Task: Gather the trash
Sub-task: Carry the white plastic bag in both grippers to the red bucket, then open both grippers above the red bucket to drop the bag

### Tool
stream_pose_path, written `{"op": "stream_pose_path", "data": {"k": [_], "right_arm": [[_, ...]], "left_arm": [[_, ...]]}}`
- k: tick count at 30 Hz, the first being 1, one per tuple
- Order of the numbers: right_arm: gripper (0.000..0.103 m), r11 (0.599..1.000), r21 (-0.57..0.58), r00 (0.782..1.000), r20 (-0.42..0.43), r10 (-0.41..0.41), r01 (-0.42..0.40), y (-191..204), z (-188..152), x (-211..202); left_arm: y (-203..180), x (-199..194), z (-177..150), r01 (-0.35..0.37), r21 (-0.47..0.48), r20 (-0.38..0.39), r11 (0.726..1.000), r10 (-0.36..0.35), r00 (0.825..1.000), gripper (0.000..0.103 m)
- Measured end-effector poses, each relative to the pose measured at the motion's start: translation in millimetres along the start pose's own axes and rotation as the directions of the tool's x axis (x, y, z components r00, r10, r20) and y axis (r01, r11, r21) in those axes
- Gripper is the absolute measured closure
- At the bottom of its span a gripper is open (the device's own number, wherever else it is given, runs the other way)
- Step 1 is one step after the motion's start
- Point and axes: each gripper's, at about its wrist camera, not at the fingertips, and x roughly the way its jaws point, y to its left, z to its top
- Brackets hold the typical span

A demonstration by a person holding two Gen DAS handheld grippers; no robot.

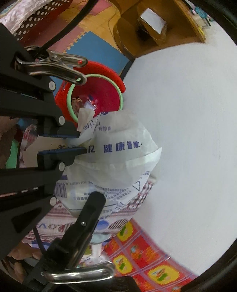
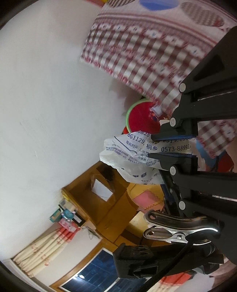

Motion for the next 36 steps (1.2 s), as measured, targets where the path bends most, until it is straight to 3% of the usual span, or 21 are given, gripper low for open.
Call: {"op": "stream_pose_path", "data": {"k": [14, 31, 36], "right_arm": [[0.091, 0.994, -0.036, 0.983, -0.149, -0.107, 0.103, 12.2, 40.1, 111.8], [0.091, 0.98, -0.022, 0.938, -0.285, -0.196, 0.198, -2.3, 52.8, 202.9], [0.086, 0.981, 0.032, 0.935, -0.31, -0.172, 0.191, -12.6, 54.3, 216.6]], "left_arm": [[78.8, 69.1, 43.1, -0.015, -0.023, -0.103, 1.0, 0.013, 0.995, 0.094], [116.9, 152.0, 61.9, -0.021, -0.01, -0.222, 1.0, 0.018, 0.975, 0.094], [121.4, 164.6, 65.1, -0.044, 0.008, -0.237, 0.999, 0.044, 0.971, 0.091]]}}
